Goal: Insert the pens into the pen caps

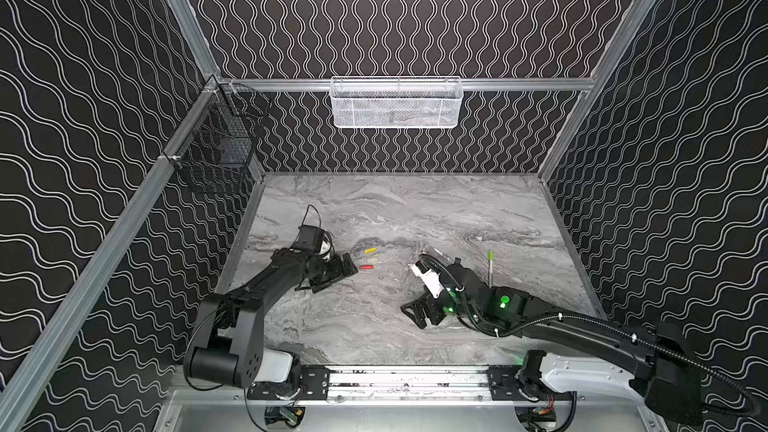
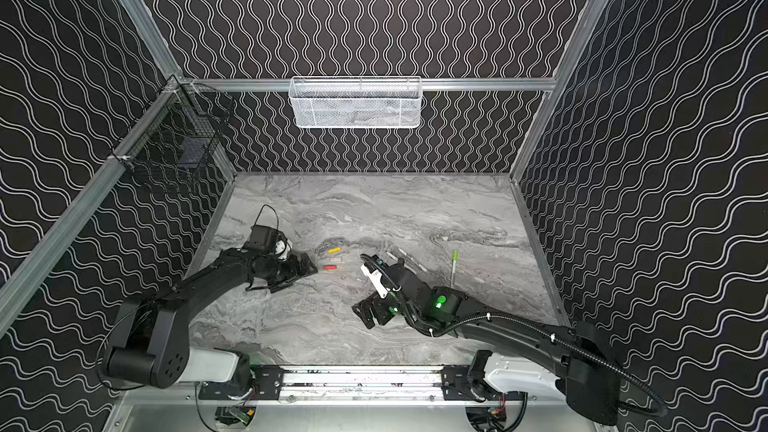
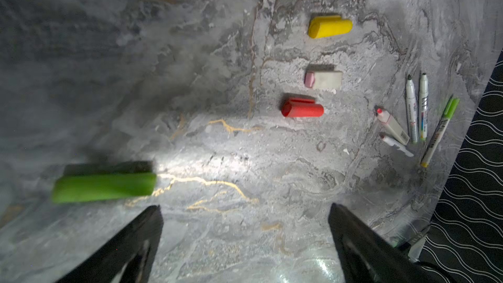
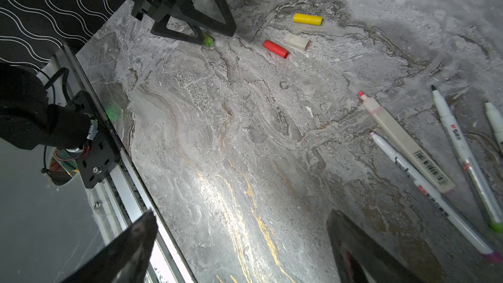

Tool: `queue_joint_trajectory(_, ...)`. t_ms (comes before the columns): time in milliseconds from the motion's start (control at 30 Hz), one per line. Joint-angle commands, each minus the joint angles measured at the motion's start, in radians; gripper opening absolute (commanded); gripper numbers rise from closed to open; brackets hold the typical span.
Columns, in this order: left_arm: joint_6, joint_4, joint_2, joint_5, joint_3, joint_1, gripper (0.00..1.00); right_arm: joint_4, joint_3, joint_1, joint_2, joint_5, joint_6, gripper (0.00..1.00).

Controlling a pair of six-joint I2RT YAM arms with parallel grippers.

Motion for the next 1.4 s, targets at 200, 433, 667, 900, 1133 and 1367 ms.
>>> queue_joint_trajectory(200, -0.028, 0.012, -0.048, -0.002, 0.053, 0.001, 0.99, 0.021, -0.026, 0.0, -0.022, 0.012, 0.004, 0.99)
queue_joint_trajectory(433, -0.019, 0.044, 0.108, -0.006, 0.149, 0.003, 0.99, -0.037, -0.027, 0.0, -0.066, 0.048, 0.018, 0.99)
queue_joint_trajectory(667, -0.049, 0.107, 0.183, -0.002, 0.127, 0.003, 0.99, -0.084, -0.06, 0.0, -0.149, 0.078, 0.042, 0.99)
queue_joint_trajectory(900, -0.049, 0.12, 0.136, -0.008, 0.038, 0.002, 0.98, -0.094, -0.078, 0.0, -0.18, 0.095, 0.047, 1.0)
queue_joint_trajectory(1133, -0.049, 0.098, 0.065, -0.033, -0.043, 0.003, 0.98, -0.094, -0.072, 0.0, -0.169, 0.096, 0.04, 0.99)
queue_joint_trajectory(1367, -0.047, 0.009, -0.039, -0.11, -0.055, 0.035, 0.99, -0.085, -0.078, 0.0, -0.166, 0.091, 0.042, 1.0)
